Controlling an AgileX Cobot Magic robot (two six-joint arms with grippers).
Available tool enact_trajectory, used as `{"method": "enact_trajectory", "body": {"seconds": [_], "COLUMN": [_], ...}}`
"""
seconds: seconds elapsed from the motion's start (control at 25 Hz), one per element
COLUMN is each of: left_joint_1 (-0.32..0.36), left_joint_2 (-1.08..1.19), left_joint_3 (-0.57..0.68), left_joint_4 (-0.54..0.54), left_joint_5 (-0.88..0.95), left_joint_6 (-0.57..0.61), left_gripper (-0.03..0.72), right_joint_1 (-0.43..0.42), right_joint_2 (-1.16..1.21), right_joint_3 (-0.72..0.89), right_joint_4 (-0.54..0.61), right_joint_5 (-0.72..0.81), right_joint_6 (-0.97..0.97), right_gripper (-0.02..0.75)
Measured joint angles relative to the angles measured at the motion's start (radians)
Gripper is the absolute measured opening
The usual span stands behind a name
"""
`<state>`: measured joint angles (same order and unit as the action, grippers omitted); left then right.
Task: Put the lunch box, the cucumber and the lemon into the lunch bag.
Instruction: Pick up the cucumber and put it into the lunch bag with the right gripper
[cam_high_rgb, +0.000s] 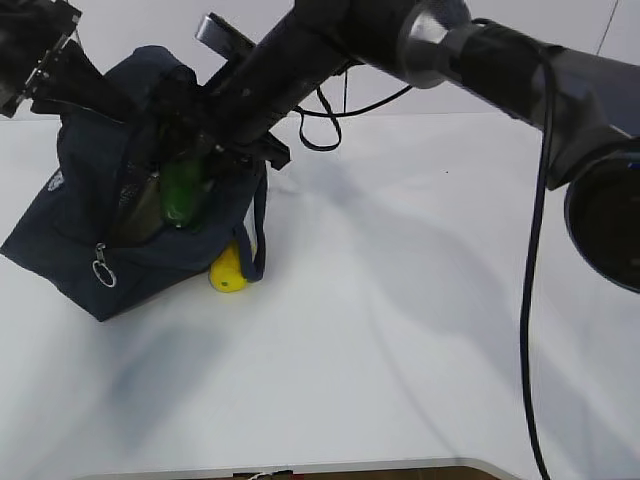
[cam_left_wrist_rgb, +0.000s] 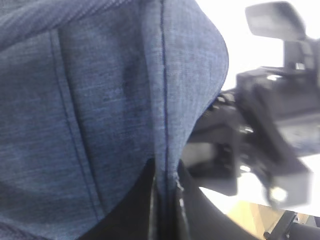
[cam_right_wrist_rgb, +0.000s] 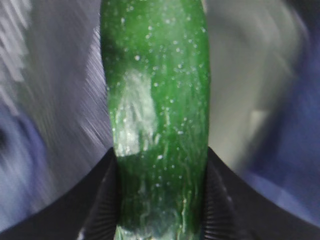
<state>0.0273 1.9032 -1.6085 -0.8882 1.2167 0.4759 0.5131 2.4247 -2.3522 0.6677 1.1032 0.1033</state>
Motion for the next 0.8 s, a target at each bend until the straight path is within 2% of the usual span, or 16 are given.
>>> {"method": "enact_trajectory", "body": {"seconds": [0.12, 0.32, 0.48, 0.68, 0.8], "left_joint_1": [0.000, 0.000, 0.000, 0.000, 0.000], "left_joint_2": [0.000, 0.000, 0.000, 0.000, 0.000], "left_joint_3": [0.000, 0.000, 0.000, 0.000, 0.000], "left_joint_4": [-0.002, -0.005, -0.005, -0.005, -0.005], "left_joint_5": [0.000, 0.000, 0.000, 0.000, 0.000], "left_joint_6": [0.000, 0.000, 0.000, 0.000, 0.000], "left_gripper": [-0.013, -0.013, -0.013, -0.013, -0.013], "right_joint_1": [0.000, 0.000, 0.000, 0.000, -0.005], "right_joint_2": [0.019, 0.038, 0.038, 0.038, 0.038], "right_joint_3": [0.000, 0.000, 0.000, 0.000, -0.004], "right_joint_4": [0.061, 0.084, 0.089, 0.089, 0.089], "right_joint_5": [-0.075, -0.121, -0.122, -0.105, -0.045], "right_joint_6": [0.000, 0.000, 0.000, 0.002, -0.017], "right_gripper": [0.349, 0.404, 0.461, 0.470, 0.471]}}
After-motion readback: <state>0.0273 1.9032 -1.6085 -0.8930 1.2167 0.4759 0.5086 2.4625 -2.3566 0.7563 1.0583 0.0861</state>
